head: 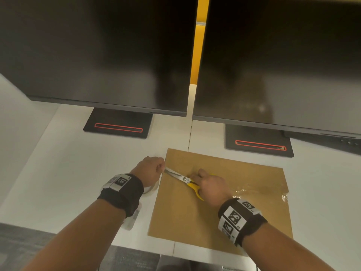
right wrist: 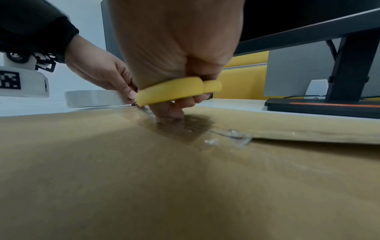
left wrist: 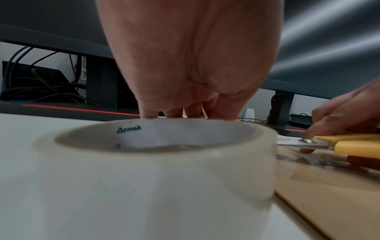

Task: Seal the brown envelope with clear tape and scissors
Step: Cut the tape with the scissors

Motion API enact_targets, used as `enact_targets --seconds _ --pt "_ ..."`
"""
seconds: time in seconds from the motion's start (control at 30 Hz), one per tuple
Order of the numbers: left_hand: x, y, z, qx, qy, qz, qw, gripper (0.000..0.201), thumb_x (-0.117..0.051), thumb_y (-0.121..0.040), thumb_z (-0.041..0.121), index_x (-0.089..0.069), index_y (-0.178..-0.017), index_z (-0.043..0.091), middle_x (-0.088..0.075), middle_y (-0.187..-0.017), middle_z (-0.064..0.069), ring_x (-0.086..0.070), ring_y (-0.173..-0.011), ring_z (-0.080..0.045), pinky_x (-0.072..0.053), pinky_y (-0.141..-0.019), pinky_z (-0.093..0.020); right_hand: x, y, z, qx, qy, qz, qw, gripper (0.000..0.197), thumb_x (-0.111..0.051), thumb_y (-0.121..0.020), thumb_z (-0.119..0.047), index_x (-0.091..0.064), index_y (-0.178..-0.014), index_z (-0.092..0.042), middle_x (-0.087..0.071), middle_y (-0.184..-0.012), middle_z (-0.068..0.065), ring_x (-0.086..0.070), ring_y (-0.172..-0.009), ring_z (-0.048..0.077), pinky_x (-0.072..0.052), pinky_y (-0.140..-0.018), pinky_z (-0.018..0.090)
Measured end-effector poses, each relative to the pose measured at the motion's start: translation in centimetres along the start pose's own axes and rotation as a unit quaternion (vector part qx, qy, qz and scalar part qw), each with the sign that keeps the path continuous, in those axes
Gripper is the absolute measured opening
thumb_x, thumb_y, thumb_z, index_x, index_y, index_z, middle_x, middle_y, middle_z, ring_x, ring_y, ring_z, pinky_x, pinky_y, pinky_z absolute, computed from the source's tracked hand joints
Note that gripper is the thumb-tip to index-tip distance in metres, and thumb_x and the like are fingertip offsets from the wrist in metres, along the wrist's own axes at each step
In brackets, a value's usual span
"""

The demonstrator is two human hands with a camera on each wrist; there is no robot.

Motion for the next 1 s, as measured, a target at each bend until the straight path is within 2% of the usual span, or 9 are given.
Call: enact_targets --seconds 0.13,0.37,0.47,0.53,0.63,0.77,0.9,1.0 --pt "-0.1 0.1 -0.7 0.008 -0.011 -0.002 1.0 0.034 -0.045 -0.089 0.015 -0.046 -0.067 0.04 -0.06 -0.081 0.0 -0.056 -0.079 -0.023 -0.051 -0.079 -0.044 0.0 -0.1 0.0 0.002 0.0 -0.012 1.0 0.052 -0.039 -0.092 -0.007 -0.037 -0.141 -0.024 -0.044 -0.132 0.005 -0.059 -0.099 0.035 -0.042 -0.069 0.035" --pt "0.4 0.5 0.2 0.02 0.03 0.013 0.999 0.021 -0.041 -0.093 0.011 -0.049 -0.08 0.026 -0.054 -0.079 0.004 -0.051 -0.077 -0.023 -0.047 -0.078 -0.039 0.0 -0.3 -0.1 0.004 -0.006 -0.024 1.0 0.05 -0.039 -0.093 -0.007 -0.037 -0.141 -0.022 -0.043 -0.134 0.006 -0.059 -0.102 0.035 -0.046 -0.076 0.038" --pt "1.0 0.6 0.4 0.022 0.08 0.033 0.996 0.019 -0.038 -0.095 0.012 -0.047 -0.084 0.024 -0.055 -0.083 0.002 -0.052 -0.079 -0.023 -0.046 -0.077 -0.036 0.0 -0.3 0.0 0.002 -0.012 -0.026 1.0 0.051 -0.038 -0.092 -0.007 -0.037 -0.141 -0.022 -0.041 -0.137 0.006 -0.058 -0.103 0.035 -0.046 -0.077 0.038" --pt "1.2 0.4 0.4 0.03 0.091 0.045 0.994 0.018 -0.037 -0.096 0.013 -0.047 -0.085 0.024 -0.054 -0.083 0.003 -0.052 -0.077 -0.023 -0.046 -0.079 -0.038 -0.1 -0.3 0.0 0.002 -0.022 -0.018 1.0 0.051 -0.039 -0.092 -0.008 -0.037 -0.141 -0.023 -0.04 -0.138 0.006 -0.058 -0.102 0.035 -0.046 -0.076 0.037" --pt "1.0 0.7 0.0 0.049 0.09 0.06 0.993 0.018 -0.036 -0.098 0.018 -0.045 -0.085 0.027 -0.051 -0.076 0.007 -0.05 -0.071 -0.019 -0.046 -0.08 -0.039 -0.3 -0.1 0.3 0.003 -0.066 0.01 0.998 0.048 -0.043 -0.091 -0.015 -0.042 -0.138 -0.024 -0.041 -0.134 0.006 -0.058 -0.1 0.033 -0.047 -0.076 0.036" --pt "0.9 1.3 0.7 0.06 0.1 0.08 0.99 0.016 -0.035 -0.099 0.023 -0.044 -0.086 0.027 -0.053 -0.074 0.005 -0.053 -0.07 -0.022 -0.048 -0.077 -0.041 -0.7 0.4 1.7 -0.019 -0.146 0.055 0.988 0.051 -0.053 -0.084 -0.019 -0.046 -0.134 -0.023 -0.043 -0.123 0.007 -0.058 -0.096 0.033 -0.047 -0.078 0.035" --pt "1.5 1.1 2.7 0.037 0.091 0.111 0.989 0.015 -0.036 -0.099 0.022 -0.044 -0.088 0.025 -0.05 -0.07 0.008 -0.05 -0.062 -0.018 -0.047 -0.07 -0.038 -1.1 1.0 2.7 -0.04 -0.202 0.039 0.978 0.051 -0.057 -0.083 -0.027 -0.045 -0.132 -0.023 -0.041 -0.12 0.006 -0.057 -0.099 0.032 -0.047 -0.085 0.035" --pt "1.4 0.5 3.7 0.047 0.104 0.092 0.989 0.015 -0.036 -0.098 0.021 -0.043 -0.086 0.026 -0.055 -0.072 0.002 -0.053 -0.065 -0.023 -0.048 -0.072 -0.039 -0.9 1.1 3.0 -0.036 -0.235 0.037 0.971 0.05 -0.059 -0.083 -0.034 -0.047 -0.13 -0.021 -0.051 -0.123 0.005 -0.056 -0.106 0.029 -0.046 -0.086 0.032"
Point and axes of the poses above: each hand's wrist, its own y-axis away from the middle knuckle, its own x-axis out of the back of the hand, z = x × y, the point moved 2 cm from there along -y, towards the middle knuckle
